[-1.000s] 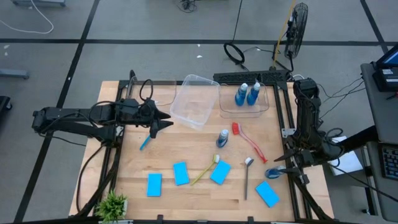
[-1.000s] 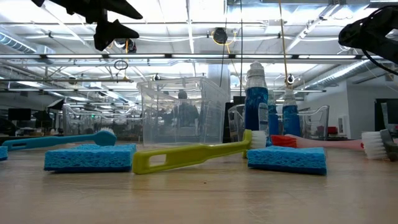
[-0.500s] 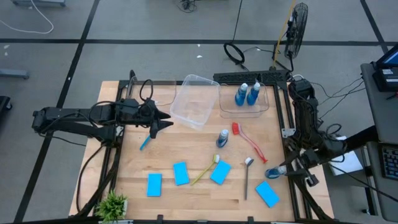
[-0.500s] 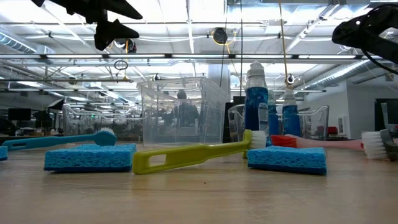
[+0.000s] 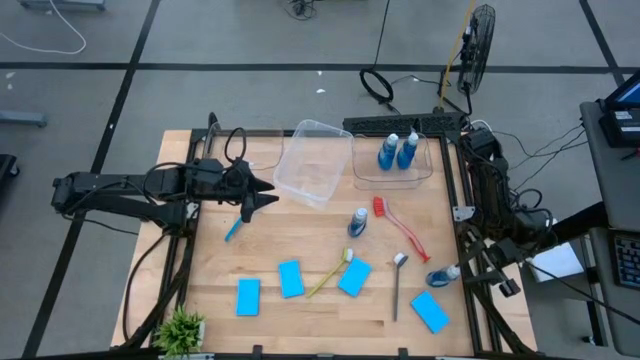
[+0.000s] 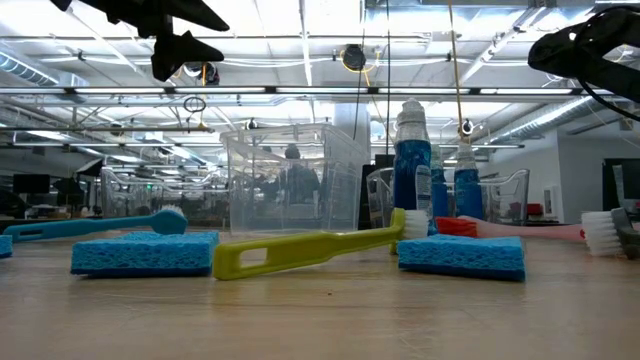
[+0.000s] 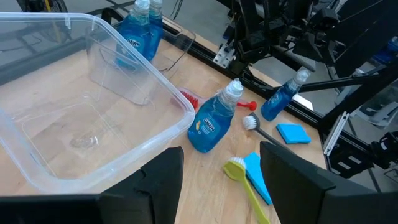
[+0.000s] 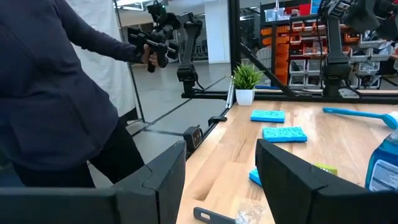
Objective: Pick & Place Kitchen Sink Supplies
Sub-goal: Put the blue soap dispenser into the right transparent bin
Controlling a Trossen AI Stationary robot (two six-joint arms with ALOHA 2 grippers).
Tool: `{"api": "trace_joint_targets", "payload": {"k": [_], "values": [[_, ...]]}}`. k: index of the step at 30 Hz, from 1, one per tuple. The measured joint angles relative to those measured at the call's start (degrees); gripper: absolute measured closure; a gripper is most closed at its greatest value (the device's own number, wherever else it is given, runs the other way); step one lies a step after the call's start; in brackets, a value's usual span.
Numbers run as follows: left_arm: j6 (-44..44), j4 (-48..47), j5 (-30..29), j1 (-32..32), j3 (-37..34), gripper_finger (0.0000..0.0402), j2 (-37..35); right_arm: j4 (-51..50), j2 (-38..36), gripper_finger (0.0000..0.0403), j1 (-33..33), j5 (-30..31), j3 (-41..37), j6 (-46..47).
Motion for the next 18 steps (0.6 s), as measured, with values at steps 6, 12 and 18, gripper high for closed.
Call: {"api": "trace_joint_targets", "payload": {"k": [6,12,18], "values": [[0.0,0.0,0.0,0.0,0.0,0.0188,0.1,0.0,0.0,0.0220,-1.5,0.0,0.0,-0.2],[0.2,0.0,0.0,0.0,0.0,0.0188,0.1,0.0,0.0,0.0220,-5.7,0.0,0.5,0.0],[0.3,0.0,0.0,0.0,0.0,0.0188,0.1,0.0,0.0,0.0220,-6.8,0.0,6.7,-5.8]]}}
